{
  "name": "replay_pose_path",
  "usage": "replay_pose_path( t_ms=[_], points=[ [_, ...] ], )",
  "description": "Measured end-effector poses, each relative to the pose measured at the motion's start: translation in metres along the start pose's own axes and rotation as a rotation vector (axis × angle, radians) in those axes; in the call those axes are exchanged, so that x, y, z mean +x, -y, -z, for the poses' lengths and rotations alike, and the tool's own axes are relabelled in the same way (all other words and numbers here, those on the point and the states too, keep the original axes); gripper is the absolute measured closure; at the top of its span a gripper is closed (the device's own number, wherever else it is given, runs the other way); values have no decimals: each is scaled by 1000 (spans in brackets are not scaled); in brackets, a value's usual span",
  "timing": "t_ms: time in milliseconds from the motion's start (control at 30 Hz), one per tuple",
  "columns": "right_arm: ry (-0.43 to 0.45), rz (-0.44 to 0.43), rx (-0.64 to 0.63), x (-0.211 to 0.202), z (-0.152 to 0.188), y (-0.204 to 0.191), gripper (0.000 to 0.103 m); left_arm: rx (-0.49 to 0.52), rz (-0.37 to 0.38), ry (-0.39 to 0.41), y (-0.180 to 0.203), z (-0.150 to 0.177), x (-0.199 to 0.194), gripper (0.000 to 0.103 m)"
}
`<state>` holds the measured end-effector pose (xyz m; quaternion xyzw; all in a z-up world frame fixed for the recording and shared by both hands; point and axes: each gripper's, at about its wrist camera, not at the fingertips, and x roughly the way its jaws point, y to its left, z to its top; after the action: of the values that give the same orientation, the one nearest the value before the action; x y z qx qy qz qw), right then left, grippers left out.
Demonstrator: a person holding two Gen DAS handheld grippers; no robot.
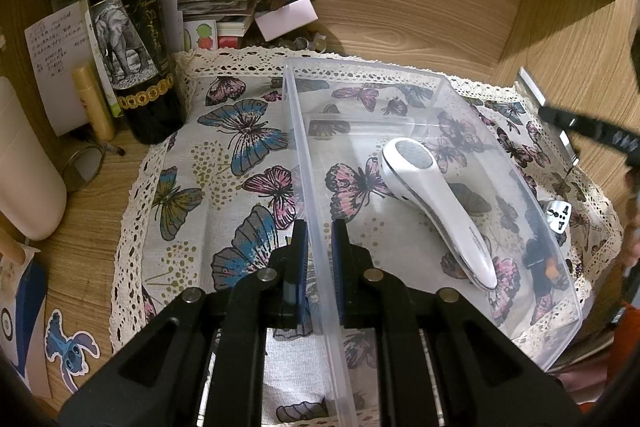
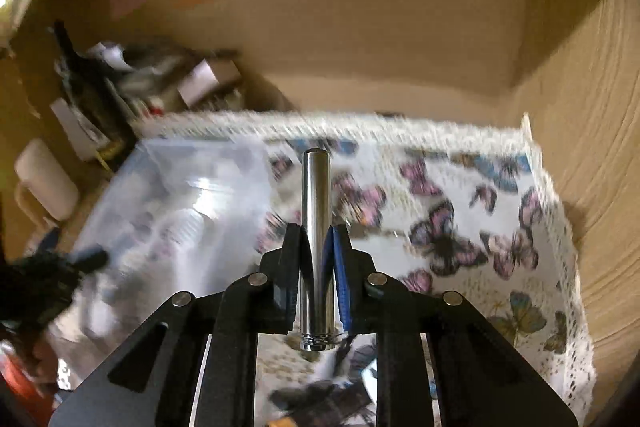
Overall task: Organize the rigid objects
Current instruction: 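Carry the metal cylinder into the box and open the right gripper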
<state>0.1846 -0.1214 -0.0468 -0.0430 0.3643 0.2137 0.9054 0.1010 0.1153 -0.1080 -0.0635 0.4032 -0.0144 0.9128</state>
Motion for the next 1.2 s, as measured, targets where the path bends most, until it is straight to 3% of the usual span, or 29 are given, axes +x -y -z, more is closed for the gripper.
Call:
replay_pose_path(
  t_ms=[200,400,733,1200],
  points=[
    [85,-76,-41,-23,-16,-30,89,-2,2,0,-1,1,0,91],
    [78,-164,-101,-19,-15,-63,89,-2,1,1,0,1,0,91],
    [-88,-219,-145,29,7,-99,89,-2,0,2,0,1,0,91],
    [-258,-247,-176,68,24,-115,88,-4,6,5,1,1,1,91]
  ],
)
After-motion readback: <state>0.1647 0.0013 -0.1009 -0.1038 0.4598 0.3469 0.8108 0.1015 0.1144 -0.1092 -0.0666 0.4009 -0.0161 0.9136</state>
